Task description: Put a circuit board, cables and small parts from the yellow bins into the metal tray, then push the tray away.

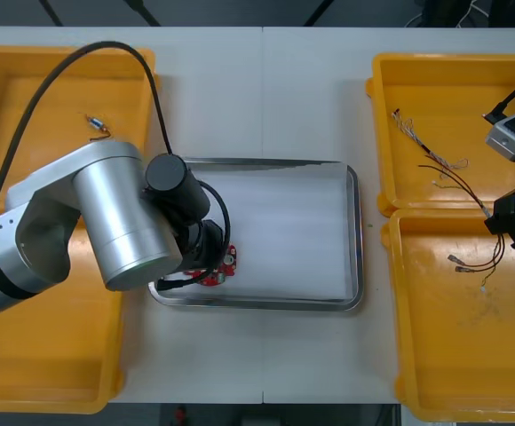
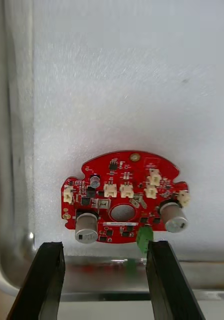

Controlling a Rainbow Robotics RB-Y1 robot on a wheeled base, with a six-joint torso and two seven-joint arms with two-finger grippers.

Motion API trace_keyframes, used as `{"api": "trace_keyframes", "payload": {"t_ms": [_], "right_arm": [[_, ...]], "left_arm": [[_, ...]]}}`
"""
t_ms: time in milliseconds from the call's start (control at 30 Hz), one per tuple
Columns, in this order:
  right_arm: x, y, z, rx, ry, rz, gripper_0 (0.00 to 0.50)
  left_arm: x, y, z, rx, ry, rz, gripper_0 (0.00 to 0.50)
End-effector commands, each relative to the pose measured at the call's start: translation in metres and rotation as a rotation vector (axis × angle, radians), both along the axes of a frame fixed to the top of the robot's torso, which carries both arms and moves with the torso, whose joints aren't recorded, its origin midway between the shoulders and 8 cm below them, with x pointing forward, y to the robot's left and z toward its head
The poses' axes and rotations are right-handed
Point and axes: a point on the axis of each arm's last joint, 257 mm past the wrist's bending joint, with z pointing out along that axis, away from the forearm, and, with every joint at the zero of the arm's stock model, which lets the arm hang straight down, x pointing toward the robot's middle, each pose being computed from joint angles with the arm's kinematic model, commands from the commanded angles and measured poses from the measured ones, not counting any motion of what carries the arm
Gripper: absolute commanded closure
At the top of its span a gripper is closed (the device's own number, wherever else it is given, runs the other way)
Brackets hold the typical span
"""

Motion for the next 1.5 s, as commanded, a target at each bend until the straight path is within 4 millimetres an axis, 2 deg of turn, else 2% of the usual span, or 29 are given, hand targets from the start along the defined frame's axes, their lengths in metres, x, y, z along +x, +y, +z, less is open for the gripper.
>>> {"api": "trace_keyframes", "payload": {"t_ms": [33,67,133,233,267,300,333,500,533,567,600,667,833,900,1133,1233,1433,1500], "right_arm": [[0.006,0.001,0.018,-0.004,-0.054,-0.005,0.5],[-0.003,0.0,-0.004,0.004,0.009,-0.013,0.5],[-0.004,0.0,-0.006,0.003,0.016,-0.014,0.5],[-0.002,-0.003,-0.003,-0.016,0.01,-0.007,0.5],[-0.002,-0.003,-0.003,-0.016,0.01,-0.007,0.5],[-0.001,-0.001,-0.001,-0.016,0.005,0.006,0.5],[-0.001,0.0,0.0,-0.016,0.003,0.009,0.5],[0.002,0.018,0.005,-0.035,-0.009,0.087,0.5],[0.002,0.018,0.005,-0.035,-0.009,0.087,0.5],[0.003,0.029,0.007,-0.049,-0.016,0.129,0.5],[0.003,0.029,0.007,-0.049,-0.016,0.129,0.5],[0.004,0.046,0.011,-0.077,-0.031,0.197,0.5],[0.003,0.073,0.011,-0.121,-0.046,0.302,0.5],[0.0,0.091,0.01,-0.141,-0.054,0.366,0.5],[-0.002,0.133,0.003,-0.199,-0.072,0.524,0.5],[0.003,0.153,-0.004,-0.251,-0.104,0.645,0.5],[0.017,0.188,-0.024,-0.3,-0.129,0.873,0.5],[0.021,0.194,-0.029,-0.306,-0.128,0.912,0.5]], "left_arm": [[0.01,0.015,0.061,-0.084,-0.071,0.083,0.0],[0.009,0.016,0.064,-0.087,-0.068,0.081,0.0],[0.008,0.023,0.076,-0.095,-0.059,0.08,0.0],[0.004,0.041,0.098,-0.096,-0.031,0.066,0.0],[0.004,0.041,0.098,-0.096,-0.031,0.066,0.0],[0.004,0.053,0.109,-0.095,-0.021,0.069,0.0],[0.005,0.057,0.113,-0.097,-0.018,0.073,0.0],[0.016,0.095,0.144,-0.097,-0.016,0.107,0.0],[0.016,0.095,0.144,-0.097,-0.016,0.107,0.0],[0.022,0.109,0.156,-0.105,-0.025,0.139,0.0],[0.022,0.109,0.156,-0.105,-0.025,0.139,0.0],[0.032,0.131,0.17,-0.107,-0.048,0.196,0.0],[0.048,0.161,0.187,-0.127,-0.077,0.286,0.0],[0.057,0.177,0.196,-0.147,-0.09,0.341,0.0],[0.081,0.21,0.208,-0.196,-0.116,0.464,0.0],[0.092,0.228,0.212,-0.211,-0.123,0.529,0.0],[0.113,0.25,0.224,-0.285,-0.134,0.623,0.0],[0.117,0.256,0.228,-0.301,-0.136,0.645,0.0]]}}
